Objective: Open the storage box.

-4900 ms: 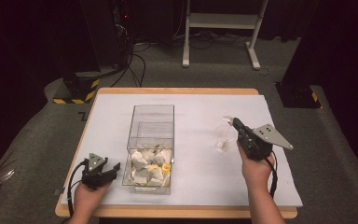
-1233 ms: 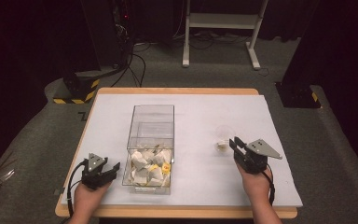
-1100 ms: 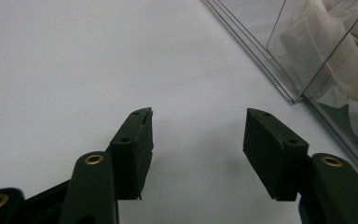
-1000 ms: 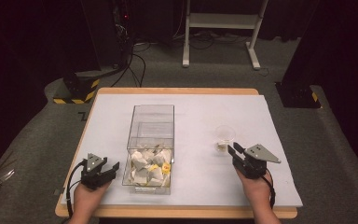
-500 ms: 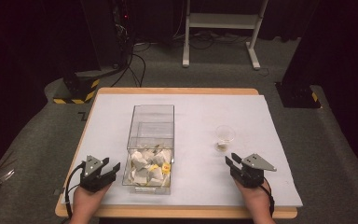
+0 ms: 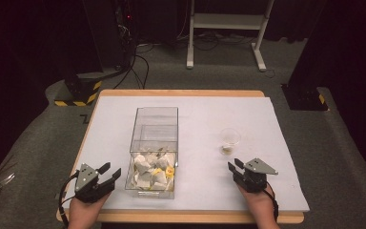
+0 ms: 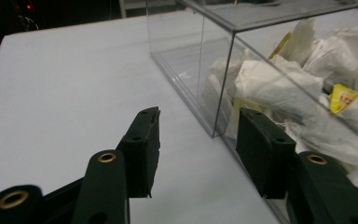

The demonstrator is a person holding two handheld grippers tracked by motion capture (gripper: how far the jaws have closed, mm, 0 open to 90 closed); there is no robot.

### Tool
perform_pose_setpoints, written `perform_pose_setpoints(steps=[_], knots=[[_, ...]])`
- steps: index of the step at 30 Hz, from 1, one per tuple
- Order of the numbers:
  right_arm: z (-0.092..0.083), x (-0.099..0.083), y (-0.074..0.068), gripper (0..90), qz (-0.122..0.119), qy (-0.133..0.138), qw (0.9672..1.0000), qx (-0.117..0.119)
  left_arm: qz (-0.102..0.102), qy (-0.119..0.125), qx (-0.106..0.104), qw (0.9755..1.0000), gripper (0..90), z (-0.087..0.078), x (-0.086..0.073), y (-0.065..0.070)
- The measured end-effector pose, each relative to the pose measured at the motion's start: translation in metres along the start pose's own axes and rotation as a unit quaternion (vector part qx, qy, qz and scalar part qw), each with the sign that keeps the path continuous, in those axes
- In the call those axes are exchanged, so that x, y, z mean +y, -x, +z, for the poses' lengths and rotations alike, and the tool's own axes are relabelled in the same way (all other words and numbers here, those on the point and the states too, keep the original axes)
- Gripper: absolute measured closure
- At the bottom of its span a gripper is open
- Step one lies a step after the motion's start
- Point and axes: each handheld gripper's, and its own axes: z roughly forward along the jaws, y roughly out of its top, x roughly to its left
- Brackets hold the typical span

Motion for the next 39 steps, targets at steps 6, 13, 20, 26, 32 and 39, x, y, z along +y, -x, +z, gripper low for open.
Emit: perform_pose_setpoints(steps=[6,13,20,26,32,39], knots=[[0.0,-0.001,0.004,66.5,0.004,0.0,1.0,-0.001,0.003,0.013,-0.016,0.9998,45.8,-0.013,-0.002,0.008],[0.001,-0.001,0.004,66.5,0.0,-0.002,1.0,-0.002,-0.005,0.035,-0.026,0.999,43.8,-0.028,-0.002,0.016],[0.002,-0.001,0.005,66.5,-0.001,-0.002,1.0,-0.002,0.0,0.048,-0.055,0.9973,36.9,-0.032,0.001,0.024],[0.001,-0.002,0.006,66.5,0.001,-0.003,1.0,-0.002,0.004,0.045,-0.073,0.9963,33.9,-0.029,-0.001,0.031],[0.002,-0.001,0.005,66.5,0.001,-0.003,1.0,-0.001,0.008,0.029,-0.081,0.9962,33.2,-0.028,-0.011,0.038],[0.003,-0.001,0.004,66.5,0.002,-0.003,1.0,0.001,0.013,0.019,-0.091,0.9956,32.2,-0.022,-0.018,0.044]])
